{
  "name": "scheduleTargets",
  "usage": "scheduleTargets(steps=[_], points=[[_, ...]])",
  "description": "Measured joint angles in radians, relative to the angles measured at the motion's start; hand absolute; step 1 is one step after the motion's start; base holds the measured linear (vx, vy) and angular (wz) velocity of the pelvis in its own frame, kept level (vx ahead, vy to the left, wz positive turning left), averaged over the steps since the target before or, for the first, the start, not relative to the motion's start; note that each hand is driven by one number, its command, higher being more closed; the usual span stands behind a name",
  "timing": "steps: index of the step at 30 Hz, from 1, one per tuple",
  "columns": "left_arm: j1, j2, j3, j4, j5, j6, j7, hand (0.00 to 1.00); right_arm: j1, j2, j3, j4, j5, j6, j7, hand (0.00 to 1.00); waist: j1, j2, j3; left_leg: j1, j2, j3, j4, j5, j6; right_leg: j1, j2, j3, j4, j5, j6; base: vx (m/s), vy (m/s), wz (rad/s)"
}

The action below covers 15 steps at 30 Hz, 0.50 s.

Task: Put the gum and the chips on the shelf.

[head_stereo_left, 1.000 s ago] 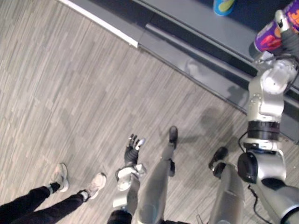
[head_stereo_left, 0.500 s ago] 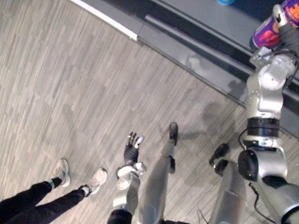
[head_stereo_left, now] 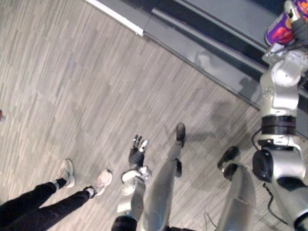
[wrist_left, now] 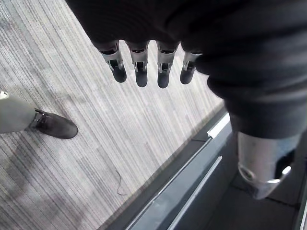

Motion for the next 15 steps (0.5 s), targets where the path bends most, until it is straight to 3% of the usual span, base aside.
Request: scheduleTargets(steps=[15], points=[[0.0, 0.0, -0.012, -0.009, -0.001, -0.004, -0.004, 0.0, -0.077, -0.08, 0.071, 0.089, 0.001, -0.026, -0.001, 1.0, 0.0, 0.0, 0.0, -0.032, -0.007, 0.008, -0.001, 0.013, 0.002, -0.053, -0.012, 0.018, 0.029, -0.001, -0.001, 0.0, 0.0, 0.0]])
